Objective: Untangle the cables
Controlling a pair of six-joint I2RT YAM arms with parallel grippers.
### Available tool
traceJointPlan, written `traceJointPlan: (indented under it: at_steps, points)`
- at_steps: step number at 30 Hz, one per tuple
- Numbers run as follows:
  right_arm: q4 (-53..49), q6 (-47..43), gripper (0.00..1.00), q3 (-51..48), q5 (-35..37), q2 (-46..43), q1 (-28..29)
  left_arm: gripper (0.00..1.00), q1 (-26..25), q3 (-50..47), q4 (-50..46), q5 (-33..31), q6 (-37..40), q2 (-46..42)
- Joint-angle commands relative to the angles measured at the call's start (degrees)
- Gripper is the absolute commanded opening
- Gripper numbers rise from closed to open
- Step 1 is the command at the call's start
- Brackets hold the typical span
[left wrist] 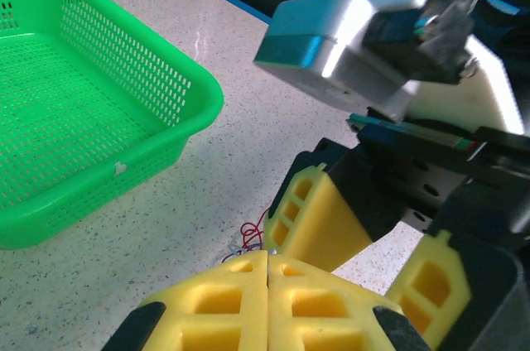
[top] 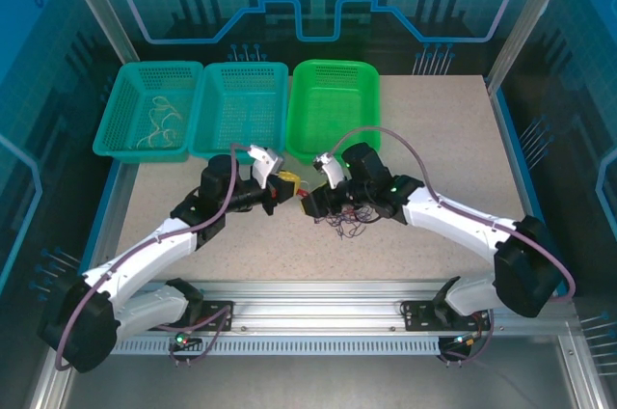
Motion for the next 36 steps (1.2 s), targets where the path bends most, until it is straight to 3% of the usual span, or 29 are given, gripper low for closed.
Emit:
traceJointPlan:
  at_steps: [1,4,8,9,11,13,16,18,22,25,31,36]
  points:
    - [1.7,-0.9,0.55,2.2,1.7,1.0,0.5,0.0,0.1,0.8,1.9,3.2,-0.6,-0.5]
    - [2.1,-0.1,0.6,1.3,4.7,0.3,0.2,0.0,0.0,0.7,1.3,3.1,0.0,-0.8]
    - [4.2,0.7,0.6,-0.5,3.0,-1.0,-1.0,0.0,0.1,0.6,1.5,3.2,0.0,-0.5]
    - [4.6,0.7,0.55,-0.6,1.8,-1.0,-1.0,0.0,0.0,0.6,1.7,3.1,-0.1,-0.4]
    - [5.2,0.8,0.34,-0.7,0.2,-1.0,-1.1,0.0,0.1,0.7,2.0,3.0,-0.2,0.1]
    - [5.0,0.7,0.18,-0.9,-0.2,-1.0,-1.1,0.0,0.1,0.9,2.3,2.7,-0.3,0.4]
    - [4.8,0.8,0.05,-1.9,-0.2,-1.5,-1.6,0.0,0.1,1.0,1.8,-0.2,-0.3,0.1]
    - [4.8,1.0,0.0,-3.3,-0.2,-2.4,-2.2,0.0,0.1,1.2,-0.4,-6.4,-0.5,-0.4]
    - [3.5,0.3,0.0,-9.6,0.1,-6.3,-3.9,0.0,0.6,1.8,-7.6,-18.6,0.5,-2.3]
    - [-0.9,1.3,0.0,-13.2,4.6,-10.0,-5.9,0.0,1.8,0.3,-8.3,-21.8,-0.6,-4.8]
    - [-10.5,5.6,0.04,-17.3,12.9,-14.8,-12.4,0.0,2.7,-0.7,-8.5,-22.8,-1.1,-6.4]
    - [-9.5,5.2,0.19,-19.1,8.3,-17.6,-15.1,0.0,2.8,-0.8,-8.3,-22.3,-1.2,-5.8]
